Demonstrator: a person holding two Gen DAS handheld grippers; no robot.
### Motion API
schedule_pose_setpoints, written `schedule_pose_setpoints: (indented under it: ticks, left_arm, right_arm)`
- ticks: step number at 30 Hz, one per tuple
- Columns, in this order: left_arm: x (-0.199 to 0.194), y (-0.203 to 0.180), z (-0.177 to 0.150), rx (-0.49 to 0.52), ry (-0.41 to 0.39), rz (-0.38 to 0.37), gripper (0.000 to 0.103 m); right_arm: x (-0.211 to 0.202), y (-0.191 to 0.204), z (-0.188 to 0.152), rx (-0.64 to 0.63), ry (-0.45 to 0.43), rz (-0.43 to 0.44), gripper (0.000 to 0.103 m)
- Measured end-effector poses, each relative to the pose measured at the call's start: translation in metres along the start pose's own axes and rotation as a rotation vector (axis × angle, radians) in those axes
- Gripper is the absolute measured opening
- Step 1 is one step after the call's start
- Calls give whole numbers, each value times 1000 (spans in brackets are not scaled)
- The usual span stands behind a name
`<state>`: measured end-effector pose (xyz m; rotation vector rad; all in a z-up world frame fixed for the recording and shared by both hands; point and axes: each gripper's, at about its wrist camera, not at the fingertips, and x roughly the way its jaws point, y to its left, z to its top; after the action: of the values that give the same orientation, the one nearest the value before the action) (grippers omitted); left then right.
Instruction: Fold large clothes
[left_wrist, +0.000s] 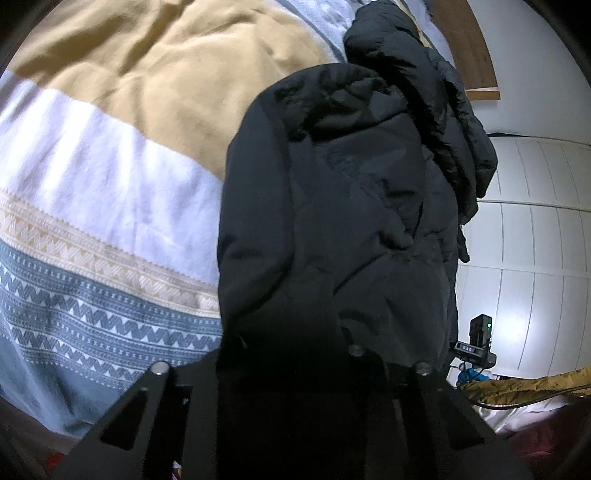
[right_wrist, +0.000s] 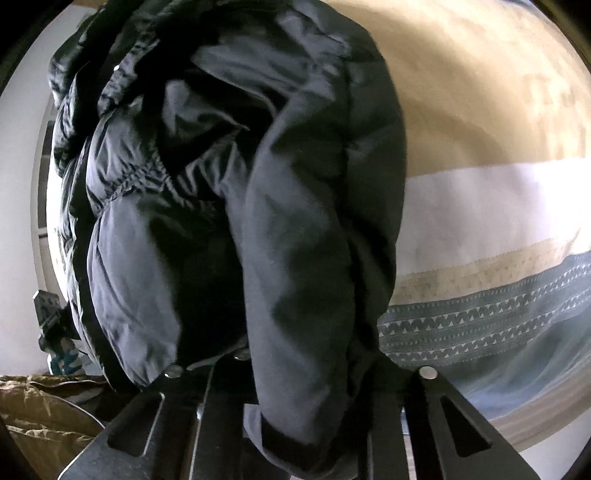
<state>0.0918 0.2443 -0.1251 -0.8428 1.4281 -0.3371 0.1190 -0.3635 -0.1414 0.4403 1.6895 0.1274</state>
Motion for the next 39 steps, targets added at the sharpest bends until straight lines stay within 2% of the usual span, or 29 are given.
schedule_pose_setpoints:
  ticks: [6,12,17,20,22,31,39]
  left_arm:
    - [-8,-2,2,-5,-26,-20,12]
    - [-23,-16,19,13,-72,-50,11]
    - [-30,-42,48,95,-93,-64,11]
    - [-34,-56,68,131,-119,-72,11]
    - [-34,-63,81,142,-138,-75,11]
    - [-26,-86,132,129,-197,-74,10]
    - [-30,-119,162,133,-255,-118,10]
  right_arm:
    - [-10,27,3,-28,-29,-26,10]
    - [-42,55,13,-57,-106,-14,10]
    - [-65,77,38,-72,-170,-9,9]
    - [-85,63,69,-87,-203,-20,9]
    - [-91,61,77,-98,-228,-31,9]
    - [-130,67,126,-117,-344,-57,9]
    - [-157,86,157,-132,-423,-19,9]
